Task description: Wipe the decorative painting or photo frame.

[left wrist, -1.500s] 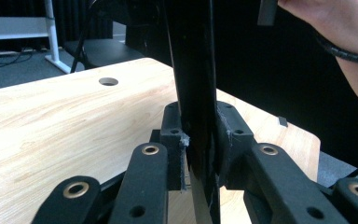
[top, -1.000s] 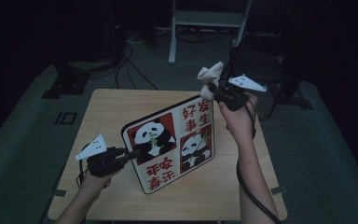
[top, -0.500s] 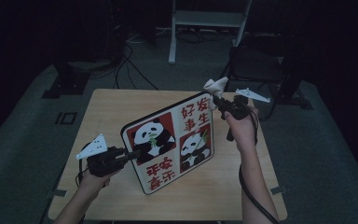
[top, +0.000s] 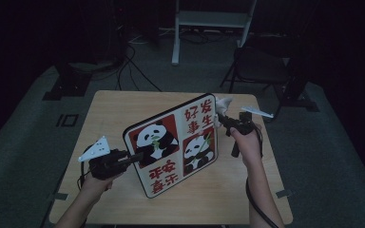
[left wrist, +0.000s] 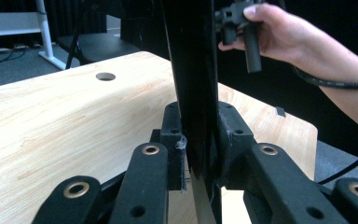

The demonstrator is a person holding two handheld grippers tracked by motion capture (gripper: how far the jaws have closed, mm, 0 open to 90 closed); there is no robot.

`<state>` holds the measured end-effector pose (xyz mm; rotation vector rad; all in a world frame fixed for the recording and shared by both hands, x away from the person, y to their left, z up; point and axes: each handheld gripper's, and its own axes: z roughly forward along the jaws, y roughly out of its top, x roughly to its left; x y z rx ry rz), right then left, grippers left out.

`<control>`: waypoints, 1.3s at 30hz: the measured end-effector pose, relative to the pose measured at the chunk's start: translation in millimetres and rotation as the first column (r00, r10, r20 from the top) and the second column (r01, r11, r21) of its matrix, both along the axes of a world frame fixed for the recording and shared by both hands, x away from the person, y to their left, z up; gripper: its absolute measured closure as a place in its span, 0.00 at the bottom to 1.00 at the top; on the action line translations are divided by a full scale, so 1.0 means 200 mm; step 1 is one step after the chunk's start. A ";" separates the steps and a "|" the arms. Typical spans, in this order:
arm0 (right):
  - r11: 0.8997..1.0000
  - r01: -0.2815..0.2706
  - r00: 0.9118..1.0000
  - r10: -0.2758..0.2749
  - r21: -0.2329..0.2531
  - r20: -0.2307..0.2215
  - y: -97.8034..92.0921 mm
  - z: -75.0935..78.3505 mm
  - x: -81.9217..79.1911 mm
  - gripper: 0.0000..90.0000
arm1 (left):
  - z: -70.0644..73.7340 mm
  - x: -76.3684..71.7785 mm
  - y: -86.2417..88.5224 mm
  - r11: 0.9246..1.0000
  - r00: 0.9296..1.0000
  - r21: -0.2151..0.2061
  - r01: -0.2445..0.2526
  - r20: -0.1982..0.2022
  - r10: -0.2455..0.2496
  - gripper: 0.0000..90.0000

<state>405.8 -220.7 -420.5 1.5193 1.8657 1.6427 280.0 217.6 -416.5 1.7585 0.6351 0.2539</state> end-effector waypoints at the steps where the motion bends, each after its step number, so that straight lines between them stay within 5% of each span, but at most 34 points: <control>1: 1.000 0.001 1.000 -0.001 -0.004 -0.007 0.00 -0.02 -0.01 0.90 | 0.00 0.00 0.00 1.000 1.000 0.000 0.001 0.001 -0.001 0.85; 10: 0.996 0.000 0.998 -0.007 -0.093 -0.068 -0.02 -0.19 -0.07 0.90 | 0.00 0.00 0.00 1.000 1.000 -0.001 -0.001 0.000 0.001 0.85; 20: 0.991 0.007 0.991 -0.025 -0.136 -0.130 -0.04 -0.36 -0.12 0.90 | 0.00 -0.01 -0.01 1.000 1.000 0.003 -0.001 0.001 0.001 0.85; 32: 0.976 0.001 0.977 -0.048 -0.219 -0.208 -0.06 -0.55 -0.18 0.89 | 0.00 -0.01 -0.01 1.000 1.000 0.005 0.000 -0.001 0.000 0.85; 39: 0.957 -0.036 0.973 -0.033 -0.289 -0.229 -0.05 -0.61 -0.22 0.89 | 0.00 -0.01 -0.01 1.000 1.000 0.009 0.001 -0.005 -0.001 0.85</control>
